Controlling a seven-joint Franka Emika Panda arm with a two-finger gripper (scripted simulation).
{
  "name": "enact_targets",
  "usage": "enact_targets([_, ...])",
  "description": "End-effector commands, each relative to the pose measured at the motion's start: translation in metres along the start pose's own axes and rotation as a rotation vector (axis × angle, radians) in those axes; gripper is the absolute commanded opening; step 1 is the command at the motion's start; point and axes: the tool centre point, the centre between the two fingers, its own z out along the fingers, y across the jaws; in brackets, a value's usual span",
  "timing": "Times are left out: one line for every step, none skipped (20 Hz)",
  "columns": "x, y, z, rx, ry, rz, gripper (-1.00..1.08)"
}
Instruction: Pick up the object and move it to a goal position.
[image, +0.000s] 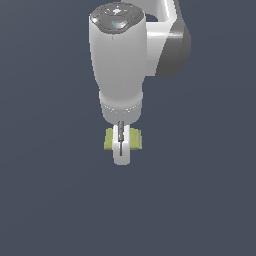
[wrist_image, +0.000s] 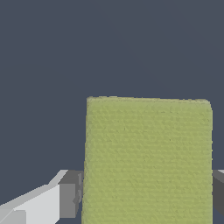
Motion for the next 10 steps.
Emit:
enact_targets([0.006,-0.001,-0.027,0.001,0.001,-0.001,-1.0])
enact_targets([0.008,-0.002,-0.038,0.001,0.001,-0.001,-1.0])
enact_targets([0.01,-0.003,-0.047,0.001,0.001,-0.001,-1.0])
enact_targets([0.012,-0.004,-0.056,0.001,0.001,-0.001,-1.0])
enact_targets([0.014,-0.004,-0.064,0.001,0.001,-0.001,-1.0])
enact_targets([0.015,-0.005,-0.072,0.001,0.001,-0.001,-1.0])
enact_targets([0.016,-0.006,-0.078,0.001,0.001,-0.002,-1.0])
enact_targets([0.018,-0.006,-0.085,0.001,0.001,-0.002,-1.0])
enact_targets([0.019,-0.007,-0.09,0.001,0.001,-0.002,-1.0])
enact_targets([0.02,-0.007,-0.095,0.001,0.001,-0.002,-1.0])
